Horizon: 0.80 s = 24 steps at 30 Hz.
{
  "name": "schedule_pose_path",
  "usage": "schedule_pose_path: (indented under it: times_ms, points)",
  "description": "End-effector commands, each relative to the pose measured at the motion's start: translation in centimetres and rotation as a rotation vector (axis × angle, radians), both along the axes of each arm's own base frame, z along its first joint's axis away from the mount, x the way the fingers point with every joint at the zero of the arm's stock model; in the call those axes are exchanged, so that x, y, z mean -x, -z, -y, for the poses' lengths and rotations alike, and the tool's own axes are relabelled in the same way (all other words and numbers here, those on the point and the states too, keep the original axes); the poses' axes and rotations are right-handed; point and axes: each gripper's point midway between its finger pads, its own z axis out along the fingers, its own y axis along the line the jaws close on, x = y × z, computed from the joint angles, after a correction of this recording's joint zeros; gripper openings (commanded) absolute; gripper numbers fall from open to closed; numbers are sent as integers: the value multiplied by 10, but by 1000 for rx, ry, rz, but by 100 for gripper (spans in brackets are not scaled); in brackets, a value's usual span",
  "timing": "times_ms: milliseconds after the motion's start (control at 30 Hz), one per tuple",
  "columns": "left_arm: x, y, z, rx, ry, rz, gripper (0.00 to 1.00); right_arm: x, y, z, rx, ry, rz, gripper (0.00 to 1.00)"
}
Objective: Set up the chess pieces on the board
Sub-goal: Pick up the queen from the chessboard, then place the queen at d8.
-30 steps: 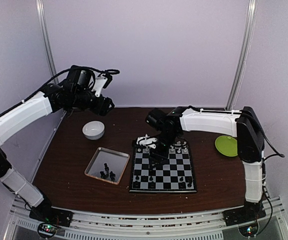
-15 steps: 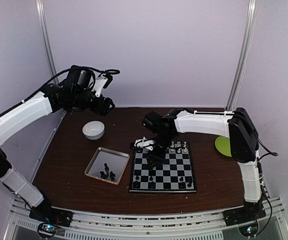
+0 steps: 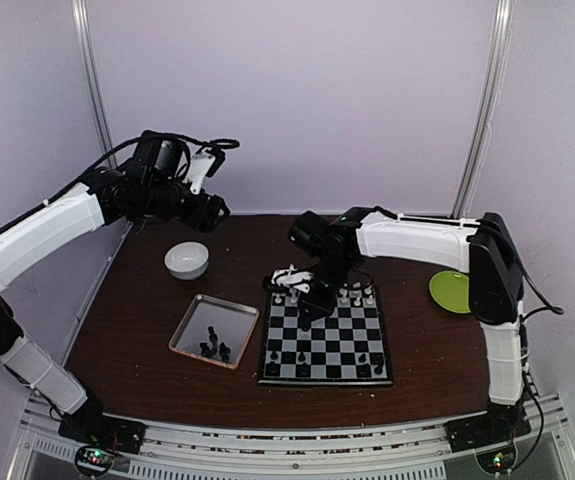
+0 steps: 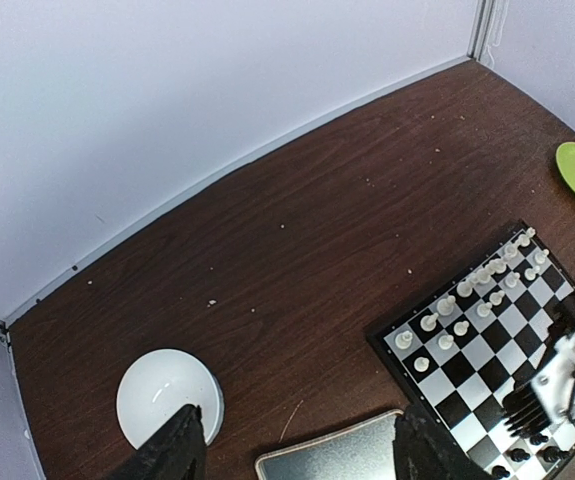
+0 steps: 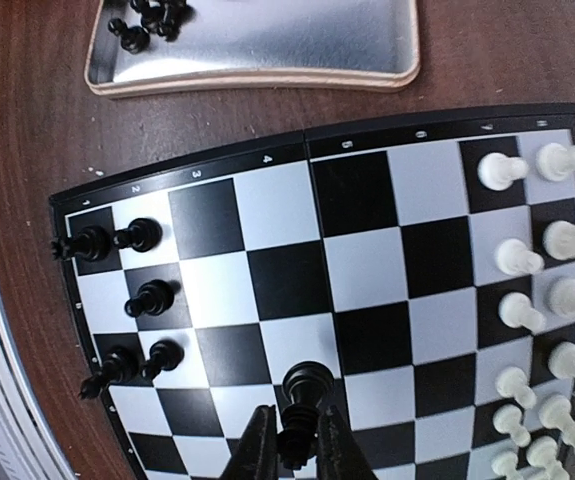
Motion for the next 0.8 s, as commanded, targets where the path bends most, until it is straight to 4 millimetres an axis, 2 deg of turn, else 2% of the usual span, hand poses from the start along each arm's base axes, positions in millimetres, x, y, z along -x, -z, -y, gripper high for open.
schedule_pose_path:
  times_ms: [0,167,300,467,767]
  points:
    - [-5,-12,4,29,-5,39,66,-8,-67,24,-84,42,96,12]
    - [-5,-12,4,26,-6,37,66,1,-82,52,-107,68,118,12]
    - [-6,-7,6,22,-1,26,66,20,-82,71,-122,54,119,12]
    - [-7,-3,7,17,0,13,66,44,-65,82,-138,27,77,12]
    - [-7,0,10,24,11,-4,66,85,-28,74,-119,-137,21,11]
